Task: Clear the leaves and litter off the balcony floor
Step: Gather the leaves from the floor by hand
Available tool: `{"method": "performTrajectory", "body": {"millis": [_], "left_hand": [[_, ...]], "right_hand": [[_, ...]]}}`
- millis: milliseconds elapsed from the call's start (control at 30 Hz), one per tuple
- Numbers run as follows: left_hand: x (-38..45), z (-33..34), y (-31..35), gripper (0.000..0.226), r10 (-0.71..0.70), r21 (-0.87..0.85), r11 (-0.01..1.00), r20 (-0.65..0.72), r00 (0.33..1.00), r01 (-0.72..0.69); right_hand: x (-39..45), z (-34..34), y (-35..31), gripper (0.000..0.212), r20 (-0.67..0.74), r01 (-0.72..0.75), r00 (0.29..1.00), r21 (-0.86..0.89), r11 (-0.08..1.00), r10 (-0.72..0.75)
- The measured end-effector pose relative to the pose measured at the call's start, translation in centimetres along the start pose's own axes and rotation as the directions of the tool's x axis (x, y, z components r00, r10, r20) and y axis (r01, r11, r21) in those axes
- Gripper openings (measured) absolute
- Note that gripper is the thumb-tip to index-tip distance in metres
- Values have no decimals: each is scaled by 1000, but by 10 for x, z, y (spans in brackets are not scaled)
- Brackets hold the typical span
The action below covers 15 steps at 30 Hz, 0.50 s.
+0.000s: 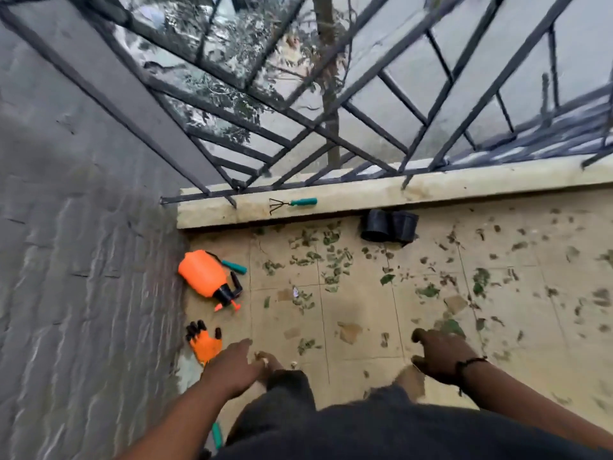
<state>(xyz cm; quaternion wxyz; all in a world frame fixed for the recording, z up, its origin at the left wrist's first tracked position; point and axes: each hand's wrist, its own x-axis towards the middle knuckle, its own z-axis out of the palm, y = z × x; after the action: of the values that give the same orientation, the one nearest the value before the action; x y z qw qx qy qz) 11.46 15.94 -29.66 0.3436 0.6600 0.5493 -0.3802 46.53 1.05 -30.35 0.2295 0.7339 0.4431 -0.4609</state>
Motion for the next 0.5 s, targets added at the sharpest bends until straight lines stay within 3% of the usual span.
{"method": "performTrajectory", "body": {"millis": [133,267,400,500], "left_hand": [[25,9,25,56,1,-28,1000,51,999,1],[84,20,56,88,85,-9,996,78,993,-85],[164,26,74,64,215,102,969,119,969,-227],[250,49,54,63,236,143,957,129,963,-253]], "right_hand": [[19,13,51,49,30,-92,995,57,994,91],[58,34,76,46,46,-209,977,20,978,208],[135,70,53,41,54,-318,948,84,944,315],[211,118,10,40,117,-338,939,155,928,323]]}}
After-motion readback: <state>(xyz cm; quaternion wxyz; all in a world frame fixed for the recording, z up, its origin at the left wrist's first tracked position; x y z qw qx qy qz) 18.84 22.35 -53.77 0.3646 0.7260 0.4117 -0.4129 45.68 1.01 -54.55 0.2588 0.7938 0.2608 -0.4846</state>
